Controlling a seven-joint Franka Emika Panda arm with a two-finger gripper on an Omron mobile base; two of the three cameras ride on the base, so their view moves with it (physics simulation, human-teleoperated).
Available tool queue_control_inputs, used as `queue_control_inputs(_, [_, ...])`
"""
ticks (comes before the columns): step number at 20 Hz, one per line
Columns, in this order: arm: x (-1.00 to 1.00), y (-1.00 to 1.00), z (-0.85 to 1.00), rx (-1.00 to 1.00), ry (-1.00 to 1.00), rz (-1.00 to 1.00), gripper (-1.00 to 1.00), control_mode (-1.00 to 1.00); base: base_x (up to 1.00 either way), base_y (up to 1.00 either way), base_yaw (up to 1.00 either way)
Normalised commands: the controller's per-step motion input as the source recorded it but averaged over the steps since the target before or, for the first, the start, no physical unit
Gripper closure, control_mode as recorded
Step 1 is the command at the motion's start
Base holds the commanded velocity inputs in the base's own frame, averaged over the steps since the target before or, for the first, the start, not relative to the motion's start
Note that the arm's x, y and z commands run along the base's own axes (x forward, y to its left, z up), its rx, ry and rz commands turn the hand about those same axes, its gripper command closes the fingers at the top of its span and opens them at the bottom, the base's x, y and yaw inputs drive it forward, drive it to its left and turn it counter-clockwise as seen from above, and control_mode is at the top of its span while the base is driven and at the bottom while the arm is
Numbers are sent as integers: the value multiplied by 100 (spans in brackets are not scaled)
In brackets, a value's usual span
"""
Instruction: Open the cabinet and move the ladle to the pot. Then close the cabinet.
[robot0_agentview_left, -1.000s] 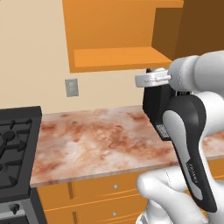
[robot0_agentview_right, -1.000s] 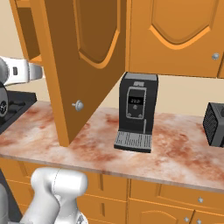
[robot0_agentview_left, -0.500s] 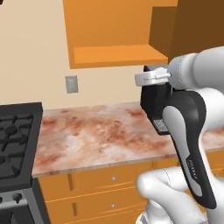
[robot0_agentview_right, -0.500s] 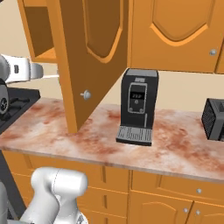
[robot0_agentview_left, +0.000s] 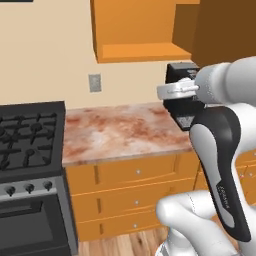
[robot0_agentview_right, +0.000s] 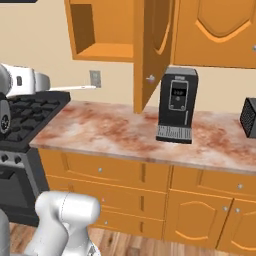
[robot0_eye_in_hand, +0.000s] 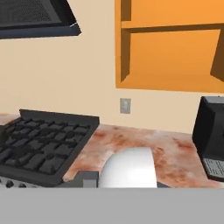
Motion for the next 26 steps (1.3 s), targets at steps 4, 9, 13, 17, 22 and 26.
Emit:
queue_control_inputs(4, [0,0,0,0,0,0,100,100,-25,100,0])
queue_control_inputs(9, [0,0,0,0,0,0,100,100,-10,99,0])
queue_control_inputs(13, [0,0,0,0,0,0,100,100,-6,98,0])
queue_control_inputs(17, [0,0,0,0,0,0,100,100,0,98,0])
queue_control_inputs(22, [0,0,0,0,0,0,100,100,0,90,0])
queue_control_inputs(26, [0,0,0,0,0,0,100,100,5,73,0])
